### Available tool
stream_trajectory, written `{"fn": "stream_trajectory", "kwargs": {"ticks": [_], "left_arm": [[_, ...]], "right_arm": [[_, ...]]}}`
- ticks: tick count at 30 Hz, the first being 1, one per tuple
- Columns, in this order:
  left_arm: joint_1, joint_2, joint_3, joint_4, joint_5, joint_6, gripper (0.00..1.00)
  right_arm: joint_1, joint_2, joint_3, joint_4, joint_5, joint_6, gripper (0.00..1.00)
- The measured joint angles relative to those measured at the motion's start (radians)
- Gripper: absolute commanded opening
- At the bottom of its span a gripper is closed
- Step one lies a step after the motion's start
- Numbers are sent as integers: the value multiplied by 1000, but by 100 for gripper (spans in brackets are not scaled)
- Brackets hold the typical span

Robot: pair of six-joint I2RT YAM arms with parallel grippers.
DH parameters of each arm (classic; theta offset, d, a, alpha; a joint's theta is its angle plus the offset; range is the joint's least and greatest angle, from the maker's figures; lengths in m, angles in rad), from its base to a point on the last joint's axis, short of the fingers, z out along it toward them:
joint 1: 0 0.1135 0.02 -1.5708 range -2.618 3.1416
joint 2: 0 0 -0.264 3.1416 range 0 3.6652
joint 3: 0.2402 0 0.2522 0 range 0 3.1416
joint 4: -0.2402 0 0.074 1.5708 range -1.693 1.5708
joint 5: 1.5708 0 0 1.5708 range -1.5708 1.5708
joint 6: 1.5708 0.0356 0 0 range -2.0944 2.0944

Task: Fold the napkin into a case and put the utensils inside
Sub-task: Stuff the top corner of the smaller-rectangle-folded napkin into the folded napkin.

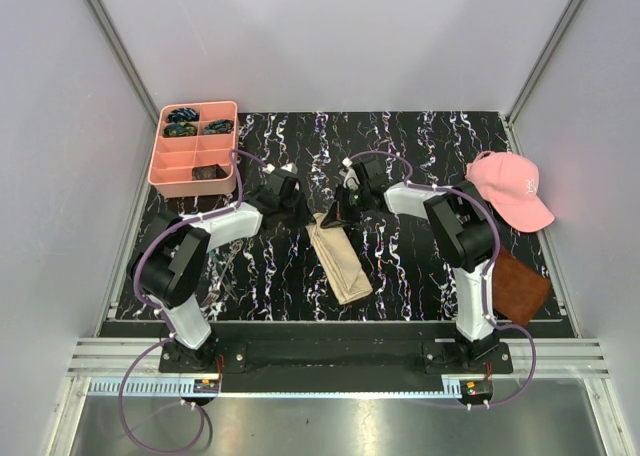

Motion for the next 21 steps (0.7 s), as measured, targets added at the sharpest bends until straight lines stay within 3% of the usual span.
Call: {"fn": "stream_trajectory", "kwargs": {"ticks": [21], "left_arm": [[0,-26,-35,13,7,-16,0]], "right_arm": [[56,48,35,45,-27,47,0]]}}
